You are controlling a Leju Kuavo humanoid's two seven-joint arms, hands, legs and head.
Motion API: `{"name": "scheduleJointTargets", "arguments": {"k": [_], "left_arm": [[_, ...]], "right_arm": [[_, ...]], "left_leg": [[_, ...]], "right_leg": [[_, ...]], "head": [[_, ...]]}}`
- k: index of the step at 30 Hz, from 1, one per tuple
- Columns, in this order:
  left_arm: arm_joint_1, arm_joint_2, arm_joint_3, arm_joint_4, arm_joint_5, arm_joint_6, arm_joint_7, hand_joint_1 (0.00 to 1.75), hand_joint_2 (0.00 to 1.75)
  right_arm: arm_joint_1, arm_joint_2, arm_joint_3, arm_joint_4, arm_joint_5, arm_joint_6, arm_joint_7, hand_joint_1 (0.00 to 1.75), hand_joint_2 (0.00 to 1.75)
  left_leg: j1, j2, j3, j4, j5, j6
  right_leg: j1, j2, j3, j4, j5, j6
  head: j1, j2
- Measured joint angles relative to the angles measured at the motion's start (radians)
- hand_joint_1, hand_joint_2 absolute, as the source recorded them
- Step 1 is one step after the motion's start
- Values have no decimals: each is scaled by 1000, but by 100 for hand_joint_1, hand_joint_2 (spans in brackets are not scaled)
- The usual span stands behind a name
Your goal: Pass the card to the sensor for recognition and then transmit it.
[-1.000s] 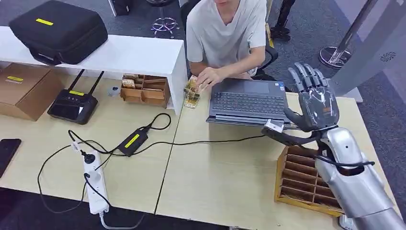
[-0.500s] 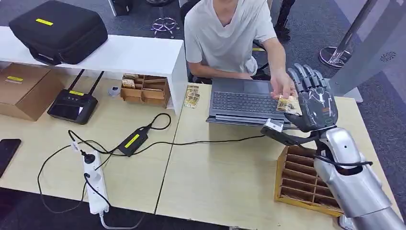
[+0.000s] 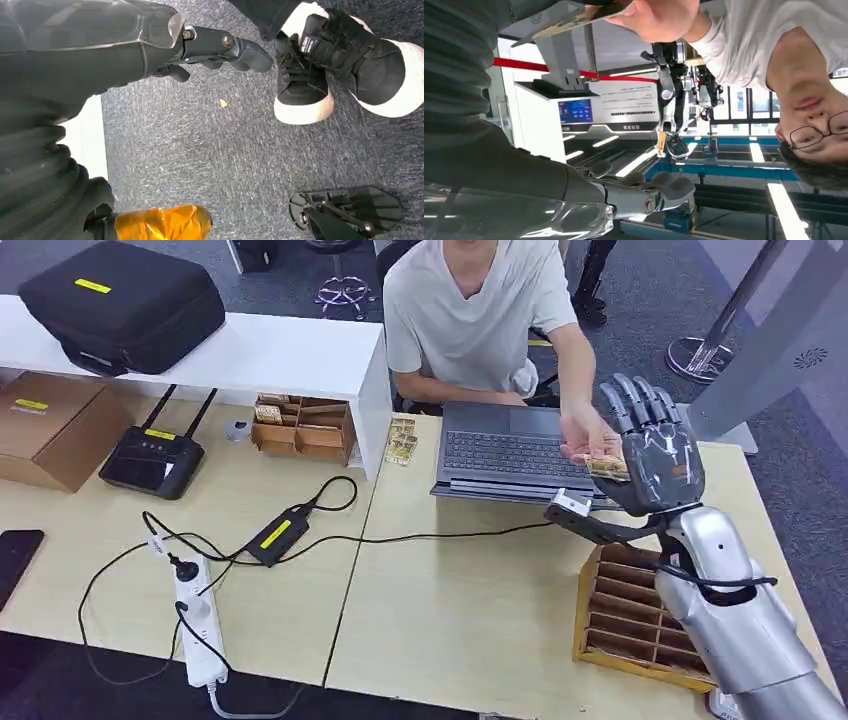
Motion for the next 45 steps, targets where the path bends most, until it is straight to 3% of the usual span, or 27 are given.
{"name": "scheduleJointTargets", "arguments": {"k": [1,9,10,12,13,19,20,24,35,45], "left_arm": [[0,0,0,0,0,0,0,0,175],[0,-1,-1,0,-4,6,-14,0,175],[1,-1,-5,0,-12,17,-34,0,175],[2,-1,-29,0,-56,71,-131,0,175],[-2,-1,-45,0,-74,95,-179,0,0],[-30,-7,-66,0,-19,57,-220,0,0],[-30,-7,-66,0,-10,48,-229,0,175],[-29,-8,-66,0,0,27,-246,0,175],[-30,-12,-66,0,11,46,-259,0,175],[-23,-13,-66,0,24,0,-216,0,175]], "right_arm": [[0,0,0,0,0,0,0,175,175],[0,0,0,1,-34,4,-16,175,175],[0,0,0,1,-33,6,-17,175,175],[3,0,0,0,-38,9,-14,175,175],[7,0,-1,-2,-38,9,-11,175,175],[33,-2,-10,-26,-38,11,-9,175,175],[38,-3,-13,-30,-38,11,-9,175,175],[49,-8,-18,-41,-43,14,-9,175,175],[76,-12,-36,-60,-51,17,-9,175,175],[89,-22,-51,-64,-37,-1,-13,175,175]], "left_leg": [[0,0,0,0,0,0],[0,0,0,0,0,0],[0,0,0,0,0,0],[0,0,0,0,0,0],[0,0,0,0,0,0],[0,1,0,0,0,0],[0,1,0,0,0,0],[0,1,0,0,0,0],[0,1,0,0,0,0],[0,1,0,0,0,0]], "right_leg": [[0,0,0,0,0,0],[0,0,0,0,0,0],[0,0,0,0,0,0],[0,0,-1,0,0,0],[0,0,-1,0,0,0],[0,2,-1,0,0,0],[0,1,-1,0,0,0],[0,1,-1,0,0,0],[0,1,-1,0,1,0],[0,1,-1,0,1,0]], "head": [[0,0],[0,0],[0,0],[0,0],[0,0],[0,0],[0,0],[0,0],[0,0],[0,0]]}}
